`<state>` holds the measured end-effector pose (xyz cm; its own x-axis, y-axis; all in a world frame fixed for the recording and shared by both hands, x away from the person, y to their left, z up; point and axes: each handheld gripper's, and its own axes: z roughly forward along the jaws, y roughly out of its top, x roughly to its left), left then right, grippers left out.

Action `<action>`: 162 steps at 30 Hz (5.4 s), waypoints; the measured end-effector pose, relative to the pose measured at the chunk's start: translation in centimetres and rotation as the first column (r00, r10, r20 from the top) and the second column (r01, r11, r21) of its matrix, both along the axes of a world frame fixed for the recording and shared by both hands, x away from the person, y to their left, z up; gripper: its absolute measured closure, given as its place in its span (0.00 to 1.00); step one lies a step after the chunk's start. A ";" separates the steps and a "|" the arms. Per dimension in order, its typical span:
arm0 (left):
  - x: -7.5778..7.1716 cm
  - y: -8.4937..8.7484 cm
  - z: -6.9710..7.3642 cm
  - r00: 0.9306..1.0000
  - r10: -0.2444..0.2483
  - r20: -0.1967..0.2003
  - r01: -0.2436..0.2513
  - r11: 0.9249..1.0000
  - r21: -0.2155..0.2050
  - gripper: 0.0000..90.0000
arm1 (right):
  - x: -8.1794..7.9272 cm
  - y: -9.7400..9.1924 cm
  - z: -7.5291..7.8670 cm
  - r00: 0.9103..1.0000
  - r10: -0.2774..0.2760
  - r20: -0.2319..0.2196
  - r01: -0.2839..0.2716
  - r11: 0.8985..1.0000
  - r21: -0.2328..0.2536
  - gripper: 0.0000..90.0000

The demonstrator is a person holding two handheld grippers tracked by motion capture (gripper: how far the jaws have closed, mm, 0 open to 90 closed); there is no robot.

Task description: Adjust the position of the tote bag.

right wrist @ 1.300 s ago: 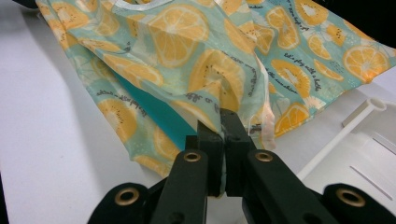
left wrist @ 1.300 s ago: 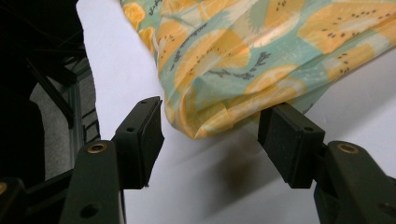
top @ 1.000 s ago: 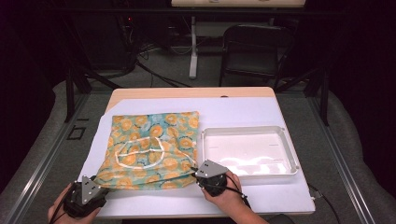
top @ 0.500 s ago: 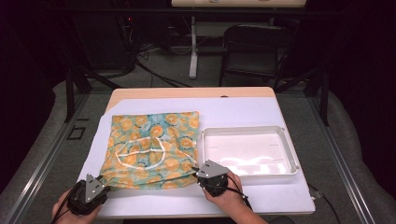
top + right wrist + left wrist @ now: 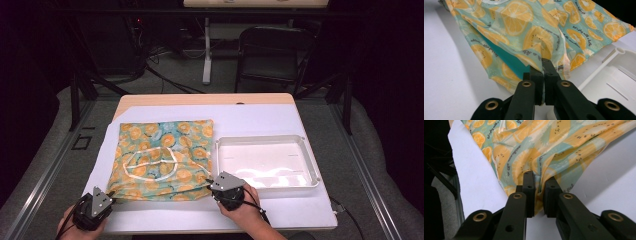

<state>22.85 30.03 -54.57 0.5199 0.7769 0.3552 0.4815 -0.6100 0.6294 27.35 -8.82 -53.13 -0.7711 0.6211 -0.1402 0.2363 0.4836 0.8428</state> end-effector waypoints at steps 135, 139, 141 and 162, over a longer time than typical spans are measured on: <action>7.3 1.6 15.9 0.929 0.254 0.271 0.010 0.712 -0.702 1.00 | 8.6 -1.9 14.3 0.991 -0.106 0.078 0.069 0.922 0.381 1.00; 7.4 1.6 17.2 0.918 0.257 0.301 0.020 0.729 -0.684 1.00 | 8.9 -1.9 15.4 0.987 -0.125 0.104 0.079 0.926 0.368 1.00; 7.5 1.7 17.7 0.919 0.252 0.304 0.028 0.725 -0.688 1.00 | 9.1 -1.9 16.0 0.985 -0.131 0.109 0.082 0.925 0.372 1.00; 6.7 2.4 16.7 0.916 0.271 0.296 0.022 0.702 -0.711 1.00 | 8.3 -1.5 16.2 0.988 -0.098 0.120 0.048 0.929 0.366 1.00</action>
<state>29.58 32.43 -37.91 0.3510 0.9204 -0.1723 0.1754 0.1161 0.9776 35.60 -10.36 -36.89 -0.7112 0.7030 0.0058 0.1327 0.1261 0.9831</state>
